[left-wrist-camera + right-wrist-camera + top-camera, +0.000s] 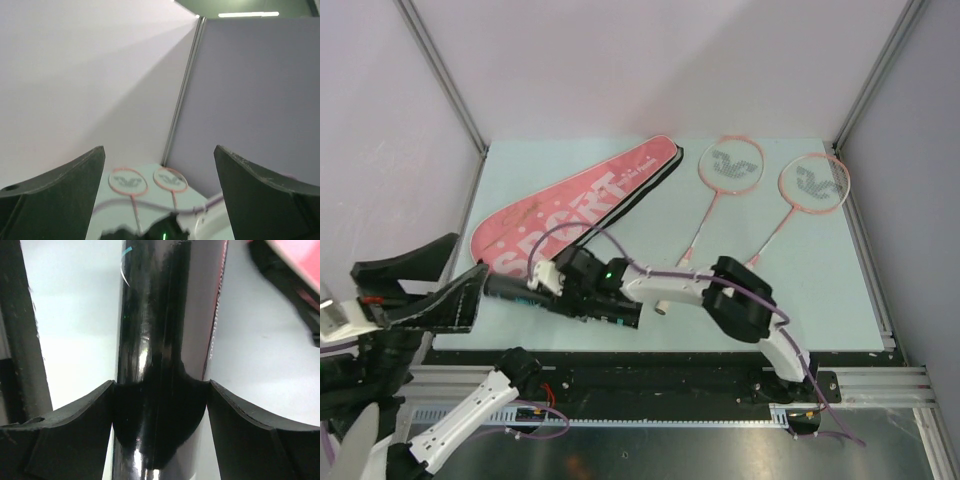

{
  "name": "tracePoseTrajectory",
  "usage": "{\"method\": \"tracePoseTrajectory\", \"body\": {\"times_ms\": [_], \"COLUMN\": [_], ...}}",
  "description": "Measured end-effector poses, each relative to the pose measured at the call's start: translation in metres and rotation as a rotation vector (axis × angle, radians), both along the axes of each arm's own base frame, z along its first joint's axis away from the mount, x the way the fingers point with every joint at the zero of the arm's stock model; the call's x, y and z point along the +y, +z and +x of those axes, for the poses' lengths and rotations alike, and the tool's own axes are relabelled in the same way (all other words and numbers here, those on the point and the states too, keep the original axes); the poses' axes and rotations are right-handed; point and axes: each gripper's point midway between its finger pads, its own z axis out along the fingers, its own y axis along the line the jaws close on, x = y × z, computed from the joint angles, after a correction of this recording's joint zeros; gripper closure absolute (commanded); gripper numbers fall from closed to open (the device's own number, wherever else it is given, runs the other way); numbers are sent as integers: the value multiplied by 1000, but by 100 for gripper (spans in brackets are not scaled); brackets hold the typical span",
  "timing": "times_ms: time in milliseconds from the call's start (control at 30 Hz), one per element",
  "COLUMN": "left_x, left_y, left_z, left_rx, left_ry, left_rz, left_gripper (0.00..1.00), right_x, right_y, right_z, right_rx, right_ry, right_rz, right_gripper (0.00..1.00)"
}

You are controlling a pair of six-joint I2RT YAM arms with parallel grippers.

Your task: Pack up the badminton gear

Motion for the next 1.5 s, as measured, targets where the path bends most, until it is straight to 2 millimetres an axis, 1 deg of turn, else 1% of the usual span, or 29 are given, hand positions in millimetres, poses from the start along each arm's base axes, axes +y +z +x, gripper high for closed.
{"method": "tracePoseTrajectory", "body": {"times_ms": [67,100,167,233,300,333,367,400,433,500,533,600,633,700,733,833,933,1000,1067,1167,1267,1300,1333,1400,1467,1500], "left_x": [3,4,3,-2,-7,-10,-13,-15,-18,-21,-22,-23,-24,-24,-24,-25,-25,-26,-26,-27,-28,-28,-29,-30,-32,-34], "left_y": [12,18,23,21,17,14,9,6,2,-4,-6,-9,-10,-11,-12,-12,-12,-12,-13,-14,-17,-19,-20,-26,-37,-44], "left_z": [-7,-10,-13,-12,-8,-6,-3,-1,1,5,6,7,8,9,9,9,10,11,12,15,20,23,26,37,53,64], "left_rx": [-40,-59,-82,-82,-71,-64,-54,-47,-38,-23,-18,-12,-8,-5,-4,-4,-3,0,4,13,27,36,45,81,143,183], "left_ry": [1,-1,-7,-15,-24,-28,-33,-37,-39,-41,-42,-42,-42,-43,-43,-43,-43,-43,-41,-36,-23,-16,-9,21,58,89], "left_rz": [13,20,36,57,74,83,94,102,110,122,126,131,134,136,137,137,138,140,142,144,145,148,150,154,168,183], "left_gripper": [4,4,5,5,4,5,5,5,4,4,4,4,4,3,4,4,3,3,3,2,2,1,0,0,0,0], "right_x": [4,7,19,35,40,40,42,43,44,46,46,47,48,48,48,45,40,37,34,31,29,27,23,11,-13,-32], "right_y": [-29,-37,-30,-27,-32,-36,-36,-35,-36,-36,-36,-35,-35,-36,-36,-42,-41,-34,-21,10,47,62,72,91,104,110], "right_z": [-12,-15,-19,-24,-30,-32,-34,-37,-38,-39,-40,-43,-44,-45,-45,-48,-48,-46,-40,-33,-25,-20,-18,-7,7,19], "right_rx": [-25,-46,-69,-92,-100,-102,-109,-107,-109,-117,-114,-105,-99,-80,-64,-14,51,89,121,148,170,182,198,238,295,334], "right_ry": [47,57,89,121,151,163,174,190,202,220,226,239,244,248,247,248,229,203,173,142,118,102,82,13,-83,-158], "right_rz": [-84,-114,-112,-92,-99,-106,-106,-101,-101,-97,-95,-88,-83,-71,-63,-53,-35,-14,23,95,185,229,252,311,366,404], "right_gripper": [71,71,70,69,68,65,62,57,49,42,34,26,20,14,9,0,0,0,0,0,0,0,0,0,0,0]}}
